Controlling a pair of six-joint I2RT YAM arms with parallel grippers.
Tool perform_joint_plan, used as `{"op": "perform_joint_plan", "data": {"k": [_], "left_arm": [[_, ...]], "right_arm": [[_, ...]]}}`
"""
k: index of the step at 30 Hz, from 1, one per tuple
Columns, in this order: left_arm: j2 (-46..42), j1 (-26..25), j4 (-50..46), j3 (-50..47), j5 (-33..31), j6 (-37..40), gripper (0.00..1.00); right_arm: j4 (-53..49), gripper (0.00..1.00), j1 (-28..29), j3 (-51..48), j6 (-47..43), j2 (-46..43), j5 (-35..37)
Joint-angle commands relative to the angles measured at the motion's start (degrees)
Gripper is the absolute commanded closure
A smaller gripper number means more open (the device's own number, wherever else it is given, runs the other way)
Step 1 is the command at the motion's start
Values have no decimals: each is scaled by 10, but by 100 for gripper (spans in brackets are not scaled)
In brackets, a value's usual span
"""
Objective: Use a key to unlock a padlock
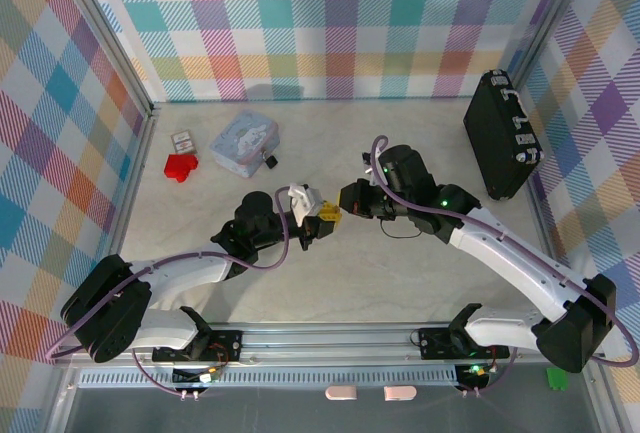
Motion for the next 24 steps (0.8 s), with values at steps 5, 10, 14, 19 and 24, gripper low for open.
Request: {"op": "perform_joint_plan", "data": {"k": [5, 10, 14, 19, 24], "left_arm": [[-3, 10, 20, 19, 28, 0, 87], [-5, 12, 20, 19, 32, 0, 91], [-9, 15, 16, 18, 32, 0, 93], [-17, 18, -1, 22, 30, -3, 97], [-18, 25, -55, 42, 32, -3, 100]], "right_arm": [[0, 100, 4, 13, 7, 2, 21], [-7, 100, 4, 9, 8, -3, 36], [-10, 100, 4, 6, 10, -5, 45], [-15, 100, 4, 0, 11, -8, 58], [-24, 98, 3, -8, 4, -14, 81]]}}
